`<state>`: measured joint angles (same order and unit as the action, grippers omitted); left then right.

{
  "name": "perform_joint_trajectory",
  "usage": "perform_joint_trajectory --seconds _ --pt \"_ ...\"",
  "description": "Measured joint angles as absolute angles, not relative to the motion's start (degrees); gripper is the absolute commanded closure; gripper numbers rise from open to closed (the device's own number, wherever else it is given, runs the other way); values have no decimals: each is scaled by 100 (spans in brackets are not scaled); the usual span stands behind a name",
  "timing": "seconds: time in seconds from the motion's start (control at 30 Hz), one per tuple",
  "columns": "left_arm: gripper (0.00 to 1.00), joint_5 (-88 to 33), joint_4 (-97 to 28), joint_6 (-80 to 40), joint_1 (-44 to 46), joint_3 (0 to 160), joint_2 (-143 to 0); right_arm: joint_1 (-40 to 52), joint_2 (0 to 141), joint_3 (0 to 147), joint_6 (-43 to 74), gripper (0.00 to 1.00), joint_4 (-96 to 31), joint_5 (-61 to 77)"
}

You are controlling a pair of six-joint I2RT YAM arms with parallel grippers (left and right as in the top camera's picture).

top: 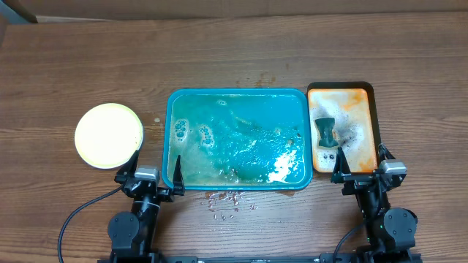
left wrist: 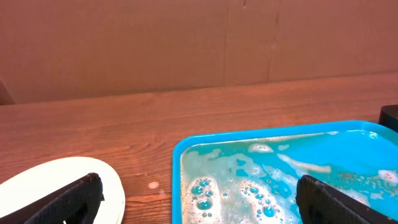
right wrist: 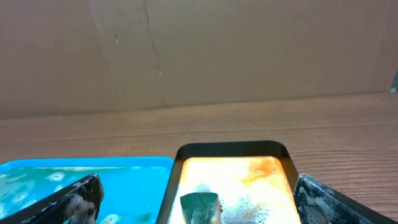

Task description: Clean dirty plates on tray and stack at the side

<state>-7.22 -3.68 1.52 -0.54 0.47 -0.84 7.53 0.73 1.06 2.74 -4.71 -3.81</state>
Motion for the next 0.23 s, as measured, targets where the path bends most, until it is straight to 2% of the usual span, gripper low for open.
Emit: perform_joint_trajectory --seconds 0.23 --pt "0 -722 -368 152 -54 47 -84 753 73 106 274 0 -471 -379"
